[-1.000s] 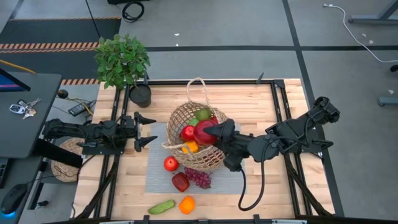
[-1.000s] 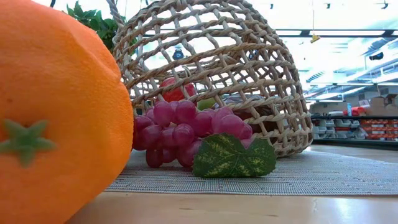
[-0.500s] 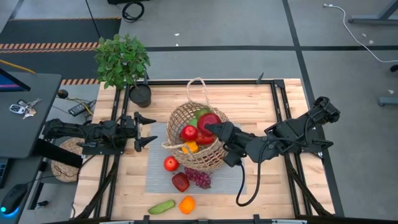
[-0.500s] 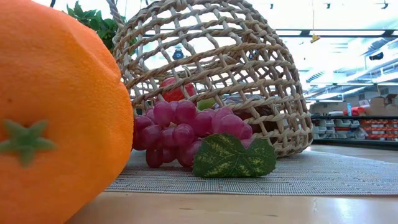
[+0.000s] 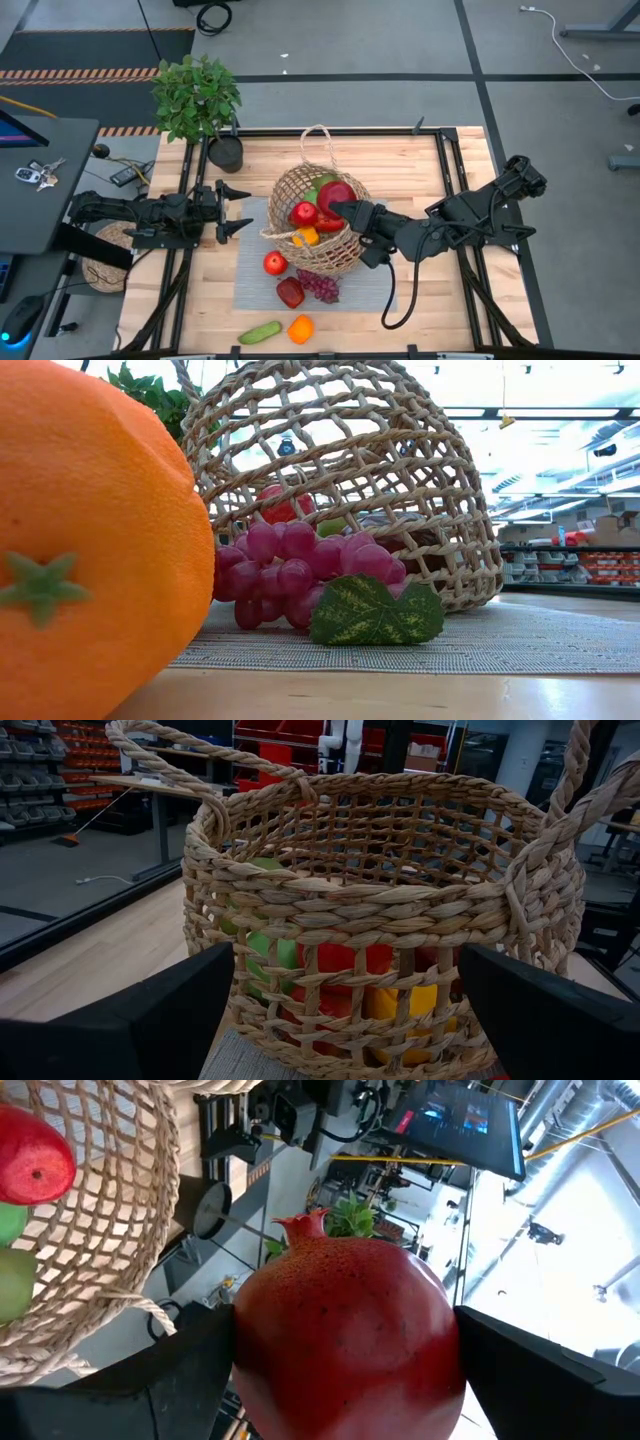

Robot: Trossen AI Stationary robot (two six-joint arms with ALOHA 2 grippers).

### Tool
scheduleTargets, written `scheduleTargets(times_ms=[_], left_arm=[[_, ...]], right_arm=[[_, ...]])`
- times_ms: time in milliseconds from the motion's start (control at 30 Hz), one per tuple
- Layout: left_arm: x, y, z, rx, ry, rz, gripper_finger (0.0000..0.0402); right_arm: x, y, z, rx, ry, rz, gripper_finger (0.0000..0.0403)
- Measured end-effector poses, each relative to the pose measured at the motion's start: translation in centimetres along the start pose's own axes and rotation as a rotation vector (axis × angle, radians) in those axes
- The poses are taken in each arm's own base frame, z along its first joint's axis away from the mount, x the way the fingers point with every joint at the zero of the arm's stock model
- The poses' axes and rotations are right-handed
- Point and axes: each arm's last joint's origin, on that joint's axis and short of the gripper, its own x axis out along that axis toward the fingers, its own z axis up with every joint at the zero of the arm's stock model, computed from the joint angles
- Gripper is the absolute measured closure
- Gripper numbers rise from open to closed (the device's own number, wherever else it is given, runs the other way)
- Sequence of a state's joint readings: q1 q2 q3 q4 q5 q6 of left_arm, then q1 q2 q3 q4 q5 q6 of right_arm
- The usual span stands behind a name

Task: Build produce basket
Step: Put the pomegranate into the basket

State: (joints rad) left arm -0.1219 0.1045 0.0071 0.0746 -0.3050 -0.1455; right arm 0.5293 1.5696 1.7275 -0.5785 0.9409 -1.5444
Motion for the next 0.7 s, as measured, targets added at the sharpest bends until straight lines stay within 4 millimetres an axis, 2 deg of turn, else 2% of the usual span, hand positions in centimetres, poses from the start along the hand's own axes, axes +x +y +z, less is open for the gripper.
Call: scheduleTargets(times_ms=[433,700], left_arm=[[0.0,0.0,0.0,0.000,0.000,0.000,0.0010],[0.0,0.0,0.0,0.000,0.000,0.000,0.0010]], right_arm=[[0.6,0.0,-0.4,0.003,-0.004,0.007,0.0041],[1.9,0.1,-1.9,-0.112,0.152,0.032,0.0041]])
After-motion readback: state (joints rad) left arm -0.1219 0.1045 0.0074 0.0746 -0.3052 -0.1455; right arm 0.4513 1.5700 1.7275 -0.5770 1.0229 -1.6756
